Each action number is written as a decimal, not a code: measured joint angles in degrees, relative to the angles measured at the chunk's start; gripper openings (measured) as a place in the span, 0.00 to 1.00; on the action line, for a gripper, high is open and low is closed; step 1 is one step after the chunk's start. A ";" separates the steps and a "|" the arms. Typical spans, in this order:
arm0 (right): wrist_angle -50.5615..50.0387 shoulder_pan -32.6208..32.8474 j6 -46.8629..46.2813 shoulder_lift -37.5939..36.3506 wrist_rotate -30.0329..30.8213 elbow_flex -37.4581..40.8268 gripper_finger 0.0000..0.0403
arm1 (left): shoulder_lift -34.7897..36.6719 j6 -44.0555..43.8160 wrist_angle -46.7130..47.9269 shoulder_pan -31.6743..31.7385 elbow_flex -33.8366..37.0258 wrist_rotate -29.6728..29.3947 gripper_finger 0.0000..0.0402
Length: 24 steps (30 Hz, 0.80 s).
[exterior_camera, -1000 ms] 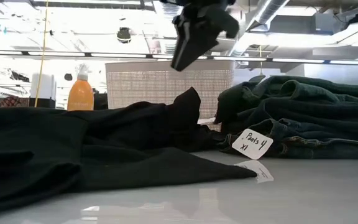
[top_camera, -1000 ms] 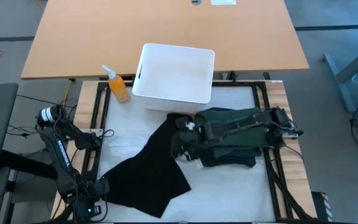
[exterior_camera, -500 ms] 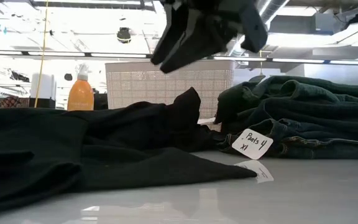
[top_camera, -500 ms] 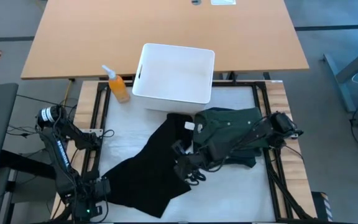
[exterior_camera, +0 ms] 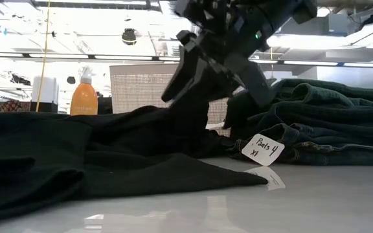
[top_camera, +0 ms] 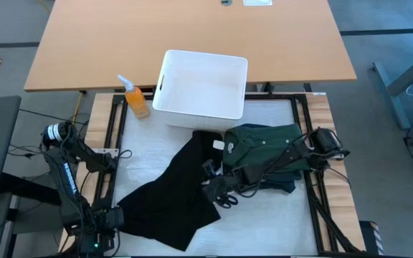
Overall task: Fold laundry
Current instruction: Fold the black shirt from the white laundry organizer
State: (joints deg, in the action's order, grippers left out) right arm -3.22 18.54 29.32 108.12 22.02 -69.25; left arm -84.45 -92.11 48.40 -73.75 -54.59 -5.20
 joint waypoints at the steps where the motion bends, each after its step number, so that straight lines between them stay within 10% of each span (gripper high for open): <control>1: 0.03 -0.04 -0.29 0.02 -0.37 0.29 0.44 | 0.00 0.72 -0.20 -0.08 0.00 -0.30 0.48; 14: 10.19 0.28 5.12 8.73 11.34 -0.13 0.41 | -0.03 30.43 -8.68 4.29 0.00 -25.44 0.49; 24: 9.04 0.99 5.72 5.42 13.05 -1.38 0.05 | -0.04 41.33 -20.60 17.97 4.51 -36.09 0.49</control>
State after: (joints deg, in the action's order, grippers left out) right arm 5.82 19.53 35.04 113.54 35.07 -70.63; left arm -84.49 -50.79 27.80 -55.77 -50.07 -41.29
